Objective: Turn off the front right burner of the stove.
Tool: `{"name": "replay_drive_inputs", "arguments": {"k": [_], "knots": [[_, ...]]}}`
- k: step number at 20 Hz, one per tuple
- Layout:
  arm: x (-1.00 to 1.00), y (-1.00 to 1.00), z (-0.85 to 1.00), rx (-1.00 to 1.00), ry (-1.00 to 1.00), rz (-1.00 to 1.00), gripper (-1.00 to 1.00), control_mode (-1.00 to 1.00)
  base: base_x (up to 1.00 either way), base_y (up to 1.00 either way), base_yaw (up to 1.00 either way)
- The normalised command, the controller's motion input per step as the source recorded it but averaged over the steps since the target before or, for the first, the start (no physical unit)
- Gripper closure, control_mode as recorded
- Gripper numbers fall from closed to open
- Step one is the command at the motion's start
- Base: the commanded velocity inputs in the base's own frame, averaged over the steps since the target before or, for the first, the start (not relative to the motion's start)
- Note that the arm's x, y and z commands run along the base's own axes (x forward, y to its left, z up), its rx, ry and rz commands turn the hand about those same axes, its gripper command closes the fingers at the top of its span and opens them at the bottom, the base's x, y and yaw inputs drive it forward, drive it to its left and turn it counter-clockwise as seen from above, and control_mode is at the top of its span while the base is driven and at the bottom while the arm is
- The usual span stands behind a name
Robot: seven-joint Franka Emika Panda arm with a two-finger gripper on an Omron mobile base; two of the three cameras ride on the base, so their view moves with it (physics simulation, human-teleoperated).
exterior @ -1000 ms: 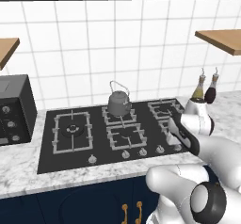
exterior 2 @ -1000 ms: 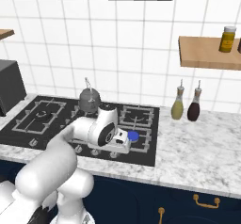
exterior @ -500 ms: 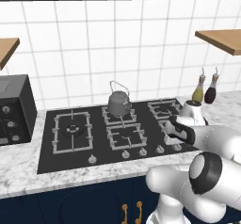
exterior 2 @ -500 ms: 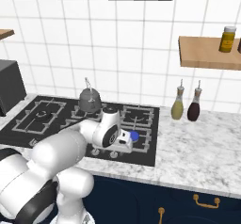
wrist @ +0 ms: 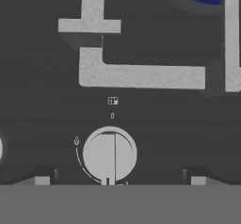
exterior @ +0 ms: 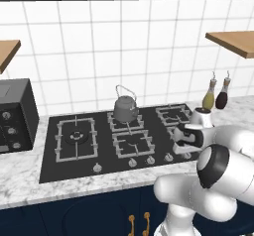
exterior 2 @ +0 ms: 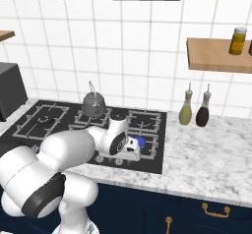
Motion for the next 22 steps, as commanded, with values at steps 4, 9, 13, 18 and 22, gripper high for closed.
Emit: {"name": "replay_drive_inputs", "arguments": {"k": [4, 9, 13, 18, 22], "knots": [[0.00, 0.00, -0.24, -0.01, 0.00, 0.00, -1.00, -1.00, 0.00, 0.00, 0.00], [0.11, 0.00, -0.08, 0.00, -0.01, 0.00, -1.00, -1.00, 0.00, 0.00, 0.00], [0.05, 0.00, -0.01, 0.00, 0.00, 0.00, -1.00, -1.00, 0.00, 0.00, 0.00], [0.00, 0.11, 0.00, 0.00, 0.00, 0.00, 1.00, -1.00, 0.00, 0.00, 0.00], [-0.02, 0.02, 0.00, 0.00, -0.02, -0.04, 1.00, -1.00, 0.00, 0.00, 0.00]]}}
